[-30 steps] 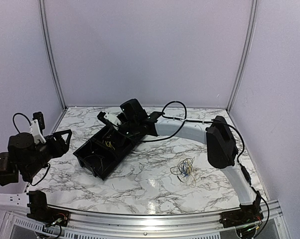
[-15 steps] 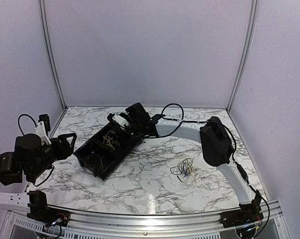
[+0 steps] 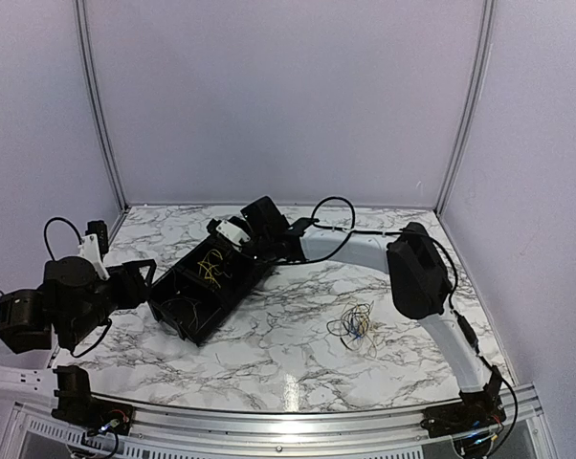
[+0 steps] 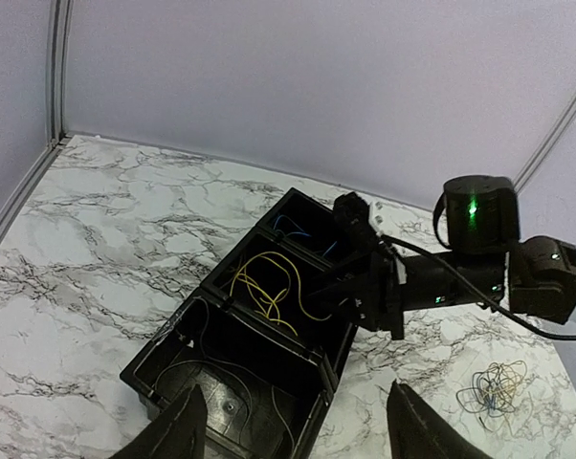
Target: Untangle the cables
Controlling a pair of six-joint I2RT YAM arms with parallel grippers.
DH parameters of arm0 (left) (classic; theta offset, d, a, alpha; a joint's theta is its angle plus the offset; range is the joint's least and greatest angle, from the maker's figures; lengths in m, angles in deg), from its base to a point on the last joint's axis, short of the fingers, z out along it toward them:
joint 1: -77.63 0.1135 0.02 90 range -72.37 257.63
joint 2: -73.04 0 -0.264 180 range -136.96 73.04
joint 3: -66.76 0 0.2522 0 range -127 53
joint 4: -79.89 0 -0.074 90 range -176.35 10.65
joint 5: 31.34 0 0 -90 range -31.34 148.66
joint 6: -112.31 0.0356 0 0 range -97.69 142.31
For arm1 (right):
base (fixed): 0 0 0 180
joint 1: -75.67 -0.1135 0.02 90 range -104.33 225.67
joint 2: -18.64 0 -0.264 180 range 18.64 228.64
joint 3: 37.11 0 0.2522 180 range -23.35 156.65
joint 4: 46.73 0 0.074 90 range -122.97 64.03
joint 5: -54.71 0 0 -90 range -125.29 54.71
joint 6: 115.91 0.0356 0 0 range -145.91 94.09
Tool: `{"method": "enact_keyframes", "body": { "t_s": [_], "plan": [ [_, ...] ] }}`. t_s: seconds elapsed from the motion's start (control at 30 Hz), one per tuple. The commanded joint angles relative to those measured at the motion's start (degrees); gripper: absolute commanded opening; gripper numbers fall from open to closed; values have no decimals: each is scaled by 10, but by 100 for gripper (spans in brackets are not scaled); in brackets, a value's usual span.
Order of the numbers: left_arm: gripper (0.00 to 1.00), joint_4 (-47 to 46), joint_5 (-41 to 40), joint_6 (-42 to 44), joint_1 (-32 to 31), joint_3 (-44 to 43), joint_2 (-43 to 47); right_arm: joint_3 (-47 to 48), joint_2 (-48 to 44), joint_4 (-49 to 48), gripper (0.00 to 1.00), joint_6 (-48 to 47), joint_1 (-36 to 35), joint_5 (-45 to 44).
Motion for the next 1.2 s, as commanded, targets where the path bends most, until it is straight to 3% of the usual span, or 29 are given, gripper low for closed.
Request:
{"method": "enact_keyframes", "body": {
  "t_s": [0.0,0.17,0.37,0.67,0.77,0.93,1.17],
  "plan": [
    [70,-10,-18,40,0,-16,-27,-15,-111,0,34,-12,-2,-2],
    [80,-40,-42,83,0,-33,-76,-84,-195,8,44,-34,3,-4],
    [82,-118,18,171,5,-71,-177,-187,-301,14,49,-68,22,-6],
    [82,-145,168,231,10,-201,-392,-418,-506,93,30,-151,110,-8],
    [81,-164,218,214,10,-228,-449,-478,-566,141,31,-184,158,15],
    [81,-212,274,182,11,-255,-508,-540,-597,196,43,-213,205,56],
    [80,-212,316,177,11,-315,-574,-560,-584,243,42,-275,225,124]
  ]
}}
